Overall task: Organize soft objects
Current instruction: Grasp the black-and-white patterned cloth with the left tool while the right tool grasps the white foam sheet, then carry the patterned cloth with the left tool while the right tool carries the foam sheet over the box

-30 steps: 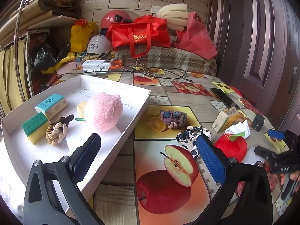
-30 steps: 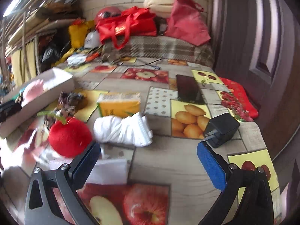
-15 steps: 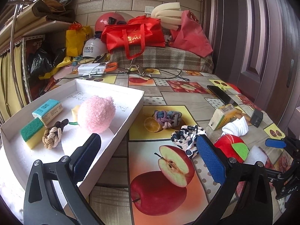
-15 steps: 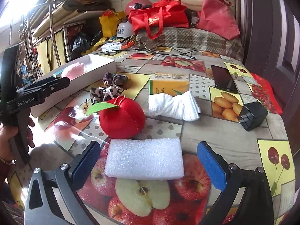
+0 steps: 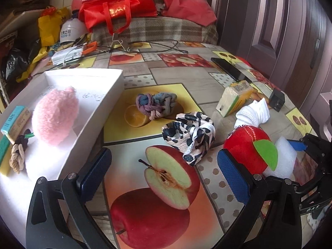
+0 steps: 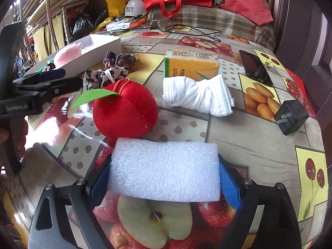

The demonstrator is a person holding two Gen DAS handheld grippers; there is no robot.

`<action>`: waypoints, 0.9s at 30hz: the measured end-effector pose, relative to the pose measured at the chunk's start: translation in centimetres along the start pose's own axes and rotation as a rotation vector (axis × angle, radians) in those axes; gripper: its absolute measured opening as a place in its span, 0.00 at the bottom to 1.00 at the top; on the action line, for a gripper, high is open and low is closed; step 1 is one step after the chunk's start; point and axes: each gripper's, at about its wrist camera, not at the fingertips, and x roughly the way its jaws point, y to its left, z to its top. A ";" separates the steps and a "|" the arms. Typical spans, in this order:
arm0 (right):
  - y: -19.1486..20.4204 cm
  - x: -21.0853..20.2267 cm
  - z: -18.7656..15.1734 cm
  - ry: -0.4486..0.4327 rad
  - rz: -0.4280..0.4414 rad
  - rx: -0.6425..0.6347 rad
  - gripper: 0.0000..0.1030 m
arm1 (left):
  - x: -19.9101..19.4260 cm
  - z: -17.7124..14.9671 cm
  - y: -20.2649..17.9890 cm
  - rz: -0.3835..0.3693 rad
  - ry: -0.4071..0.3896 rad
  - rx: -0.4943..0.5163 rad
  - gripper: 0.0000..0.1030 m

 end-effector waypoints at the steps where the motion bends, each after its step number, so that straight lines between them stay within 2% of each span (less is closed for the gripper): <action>1: -0.2 -0.2 -0.1 -0.009 0.005 0.010 0.88 | 0.2 0.1 -0.5 -0.005 0.002 0.018 1.00; 5: -1.4 -0.6 -0.1 -0.031 0.014 0.080 0.88 | 1.2 0.7 -2.2 0.022 0.018 0.078 0.99; 6: -1.7 -0.5 0.0 -0.030 0.016 0.097 0.88 | 1.8 1.0 -2.3 0.039 0.033 0.076 0.96; 8: -2.3 -0.3 -0.1 -0.023 0.029 0.126 0.88 | 2.8 1.4 -2.1 0.048 0.063 0.057 0.83; 13: -2.3 -0.4 0.0 -0.027 0.033 0.138 0.88 | 4.6 2.0 -2.3 0.040 0.120 0.047 0.74; 14: -2.3 -0.4 0.0 -0.029 0.034 0.138 0.88 | 4.7 2.1 -2.5 0.042 0.116 0.053 0.61; 17: -2.6 -0.7 -0.1 -0.049 0.030 0.155 0.88 | 4.7 2.2 -3.1 0.035 0.105 0.080 0.44; 21: -3.2 -2.0 -0.3 -0.118 0.012 0.188 0.88 | 3.0 2.3 -3.2 0.028 0.019 0.082 0.42; 27: -2.9 -4.6 -0.6 -0.261 -0.057 0.184 0.88 | -1.0 1.6 -3.2 0.095 -0.178 0.081 0.42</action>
